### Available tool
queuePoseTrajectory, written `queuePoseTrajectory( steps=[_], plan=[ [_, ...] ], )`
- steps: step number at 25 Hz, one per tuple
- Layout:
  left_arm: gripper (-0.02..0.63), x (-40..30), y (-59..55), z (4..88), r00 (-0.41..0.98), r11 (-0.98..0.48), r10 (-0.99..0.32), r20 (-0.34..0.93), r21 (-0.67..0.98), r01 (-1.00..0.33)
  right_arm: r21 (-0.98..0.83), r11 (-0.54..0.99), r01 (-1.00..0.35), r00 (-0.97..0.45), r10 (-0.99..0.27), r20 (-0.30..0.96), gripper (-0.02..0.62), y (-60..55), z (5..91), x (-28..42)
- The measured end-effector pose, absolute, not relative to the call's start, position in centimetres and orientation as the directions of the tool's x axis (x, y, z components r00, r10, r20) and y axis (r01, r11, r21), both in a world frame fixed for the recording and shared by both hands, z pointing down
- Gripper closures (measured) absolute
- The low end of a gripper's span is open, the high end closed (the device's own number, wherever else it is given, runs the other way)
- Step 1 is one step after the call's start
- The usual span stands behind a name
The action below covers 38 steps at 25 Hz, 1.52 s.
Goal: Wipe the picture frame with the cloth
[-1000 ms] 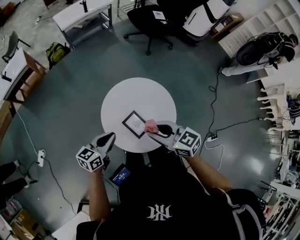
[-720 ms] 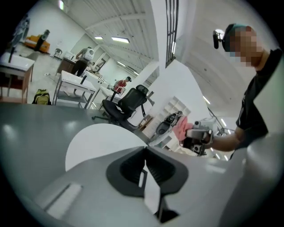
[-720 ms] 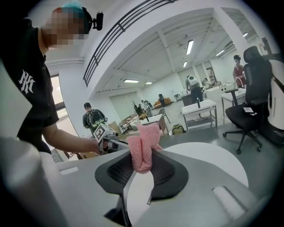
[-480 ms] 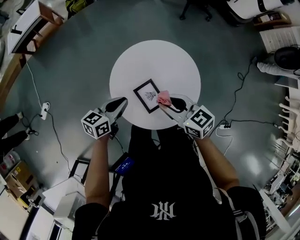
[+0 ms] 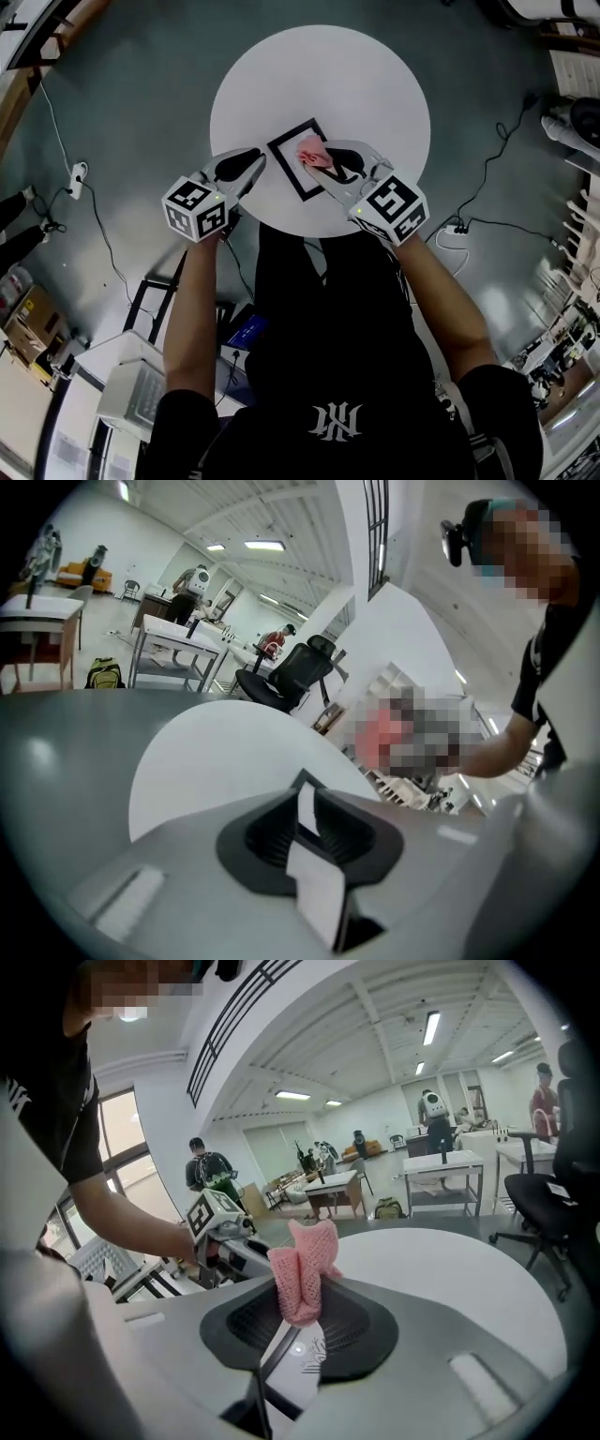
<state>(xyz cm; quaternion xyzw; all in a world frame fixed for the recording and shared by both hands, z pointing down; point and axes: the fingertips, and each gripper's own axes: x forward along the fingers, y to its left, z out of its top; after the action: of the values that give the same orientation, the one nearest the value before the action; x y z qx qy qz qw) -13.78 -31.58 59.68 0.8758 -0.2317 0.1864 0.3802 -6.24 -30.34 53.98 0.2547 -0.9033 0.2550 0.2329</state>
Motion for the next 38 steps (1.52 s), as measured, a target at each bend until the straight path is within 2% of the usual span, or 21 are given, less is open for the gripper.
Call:
queuePoseTrajectory(
  steps=[10,17,22,30,38],
  plan=[
    [0.545,-14.0,-33.0,64.0,0.793,-0.604,-0.25,0.555,0.551,-0.576,-0.156,0.812,-0.563,-0.642,-0.31,0.702,0.515,-32.2,60.8,-9.2],
    [0.548,-13.6,-33.3,65.7,0.737,-0.634,-0.209,0.643,0.484,-0.603,0.026,0.897,-0.442,-0.536,-0.288,0.794,0.517,-33.2,64.2,-11.0],
    [0.546,-14.0,-32.9,66.5,0.69,-0.646,-0.183,0.7,0.444,-0.621,0.027,0.906,-0.422,-0.519,-0.266,0.812,0.517,-32.8,65.3,-11.7],
    [0.548,-13.7,-33.0,66.9,0.675,-0.647,-0.18,0.715,0.431,-0.629,0.046,0.917,-0.397,-0.518,-0.265,0.813,0.517,-32.1,66.3,-12.5],
    [0.548,-13.7,-32.8,67.0,0.66,-0.649,-0.202,0.724,0.406,-0.644,0.01,0.939,-0.343,-0.523,-0.2,0.829,0.518,-29.6,66.6,-12.3]
  ],
)
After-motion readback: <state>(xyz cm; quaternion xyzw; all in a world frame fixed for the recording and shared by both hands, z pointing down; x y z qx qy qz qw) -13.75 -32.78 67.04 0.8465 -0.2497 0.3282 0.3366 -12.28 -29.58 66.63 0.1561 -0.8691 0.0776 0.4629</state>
